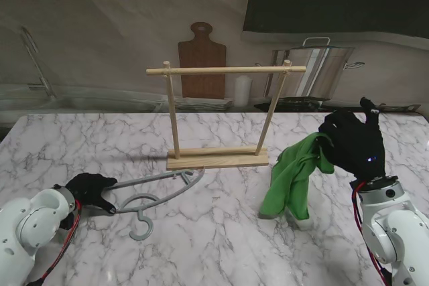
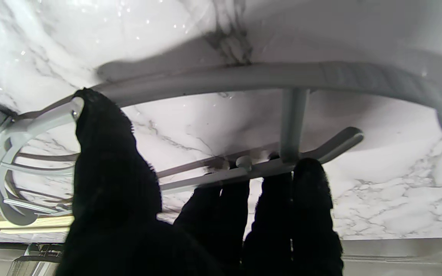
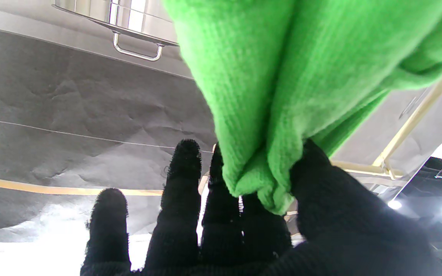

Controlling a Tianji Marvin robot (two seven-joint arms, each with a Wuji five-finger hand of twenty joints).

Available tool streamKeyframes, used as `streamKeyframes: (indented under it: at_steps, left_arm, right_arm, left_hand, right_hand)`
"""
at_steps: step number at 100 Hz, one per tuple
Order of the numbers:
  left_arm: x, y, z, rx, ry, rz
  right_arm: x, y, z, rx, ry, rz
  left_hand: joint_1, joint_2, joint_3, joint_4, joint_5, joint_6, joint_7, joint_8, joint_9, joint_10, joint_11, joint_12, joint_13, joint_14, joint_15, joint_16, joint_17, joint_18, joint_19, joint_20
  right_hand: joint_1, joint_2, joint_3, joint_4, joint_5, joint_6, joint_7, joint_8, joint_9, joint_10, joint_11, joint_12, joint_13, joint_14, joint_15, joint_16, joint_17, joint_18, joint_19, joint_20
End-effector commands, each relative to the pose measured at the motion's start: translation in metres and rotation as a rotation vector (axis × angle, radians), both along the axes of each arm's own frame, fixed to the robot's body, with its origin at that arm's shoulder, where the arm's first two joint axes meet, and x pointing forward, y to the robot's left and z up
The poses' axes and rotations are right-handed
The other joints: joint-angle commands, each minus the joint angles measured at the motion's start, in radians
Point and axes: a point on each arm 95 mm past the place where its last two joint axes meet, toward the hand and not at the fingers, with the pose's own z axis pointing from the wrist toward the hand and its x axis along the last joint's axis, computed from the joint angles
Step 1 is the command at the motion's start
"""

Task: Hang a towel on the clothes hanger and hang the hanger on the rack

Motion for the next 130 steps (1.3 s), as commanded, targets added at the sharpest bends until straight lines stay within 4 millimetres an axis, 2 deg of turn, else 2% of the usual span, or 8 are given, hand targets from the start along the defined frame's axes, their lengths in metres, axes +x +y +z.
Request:
streamKeyframes:
  at_steps: [1,24,40,58,79,101,118,130]
  left_arm:
    - [-0.0183,0.0044,-0.0321,0.024,0.111,0.012]
    - [-0.0188,0.0044,-0.0326,0.07,0.077,-0.006]
    - [-0.0195,0.0028,-0.034,0.086,0.028,-0.025]
    - [-0.0209,0.0005,-0.0323,0.115,-0.014,-0.05]
    - [-0.02,-0.0012,-0.0326,0.15,0.01,-0.06]
    - [-0.0207,-0.0012,-0.0335,0.179,0.008,-0.058]
    - [-0.0212,-0.0016,-0.0347,0.182,0.009,-0.064]
    - [-0.0217,-0.0017,-0.0361,0.173,0.023,-0.061]
  right_arm:
    - [-0.0008,0.0004,-0.0012,0.0,0.001,-0.005]
    - [-0.0015,0.0,-0.0017,0.005,-0.001,-0.008]
    - [-0.002,-0.0004,-0.0025,0.006,0.0,-0.011]
    - [-0.0022,-0.0013,-0.0024,0.006,0.0,-0.015]
    - [-0.0026,-0.0018,-0.0037,0.005,0.009,-0.019]
    - [-0.0023,-0.0022,-0.0044,0.005,0.013,-0.022]
    - [-0.0019,-0.002,-0.0057,0.003,0.018,-0.023]
    - [-0.0022,-0.0022,-0.0059,0.006,0.018,-0.023]
  left_hand:
    - [0.272,0.204,0.385,0.239,0.069,-0.148,0.234,0.086,-0.031,-0.035,0.059,0.01,-0.051,-0.023,0.008,-0.01,-0.055,-0.029,-0.59,0.001]
    - [0.159,0.257,0.208,0.23,-0.013,-0.123,0.11,0.001,-0.202,-0.024,-0.009,-0.052,-0.153,-0.029,-0.015,-0.033,-0.117,-0.032,-0.668,-0.011]
    - [0.101,0.189,0.208,0.243,-0.109,-0.094,0.111,-0.02,-0.314,0.025,-0.006,-0.027,-0.195,-0.013,0.006,-0.004,-0.144,-0.011,-0.668,0.022]
    - [0.112,0.157,0.21,0.254,-0.224,-0.132,0.188,0.151,-0.368,0.024,0.048,0.121,-0.246,-0.009,0.055,0.122,-0.173,0.009,-0.661,0.11]
    - [0.085,0.154,0.208,0.245,-0.276,-0.149,0.09,0.097,-0.416,0.05,0.098,0.276,-0.312,0.013,0.098,0.32,-0.218,0.074,-0.68,0.209]
    - [0.046,0.205,0.2,0.225,-0.253,-0.155,0.052,-0.045,-0.518,0.029,-0.077,-0.026,-0.375,0.024,-0.092,0.025,-0.221,0.129,-0.961,0.064]
    - [0.049,0.213,0.202,0.224,-0.249,-0.146,0.04,-0.072,-0.479,0.004,-0.079,-0.075,-0.374,0.021,-0.098,-0.035,-0.193,0.121,-1.051,0.022]
    - [0.059,0.21,0.2,0.223,-0.246,-0.152,0.033,-0.091,-0.433,-0.045,-0.075,-0.081,-0.352,-0.037,-0.098,-0.054,-0.168,0.089,-1.075,0.023]
  right_hand:
    - [0.034,0.082,0.001,-0.004,0.02,-0.103,0.067,0.026,-0.017,0.006,0.007,-0.002,-0.008,-0.001,-0.006,0.006,-0.021,0.021,-0.018,-0.012]
    - [0.036,0.082,0.0,-0.004,0.018,-0.104,0.067,0.025,-0.019,0.008,0.007,-0.003,-0.009,-0.002,-0.006,0.006,-0.022,0.021,-0.019,-0.013]
    - [0.037,0.083,-0.002,-0.003,0.017,-0.105,0.067,0.023,-0.019,0.008,0.006,-0.004,-0.011,-0.001,-0.008,0.005,-0.025,0.021,-0.021,-0.014]
    - [0.037,0.084,-0.004,-0.003,0.016,-0.105,0.066,0.02,-0.018,0.006,0.004,-0.006,-0.013,0.0,-0.009,0.005,-0.027,0.022,-0.024,-0.016]
    - [0.038,0.083,-0.006,-0.003,0.017,-0.106,0.066,0.018,-0.015,0.007,0.003,-0.007,-0.012,0.0,-0.012,0.003,-0.029,0.022,-0.027,-0.018]
    - [0.039,0.083,-0.007,-0.002,0.017,-0.106,0.065,0.016,-0.013,0.007,0.0,-0.008,-0.011,0.001,-0.015,0.002,-0.028,0.022,-0.029,-0.021]
    - [0.039,0.083,-0.007,-0.002,0.017,-0.107,0.065,0.016,-0.014,0.008,0.0,-0.008,-0.009,-0.001,-0.016,0.002,-0.028,0.022,-0.029,-0.021]
    - [0.039,0.083,-0.007,-0.002,0.017,-0.107,0.065,0.016,-0.014,0.006,-0.001,-0.008,-0.009,0.0,-0.016,0.002,-0.027,0.022,-0.029,-0.022]
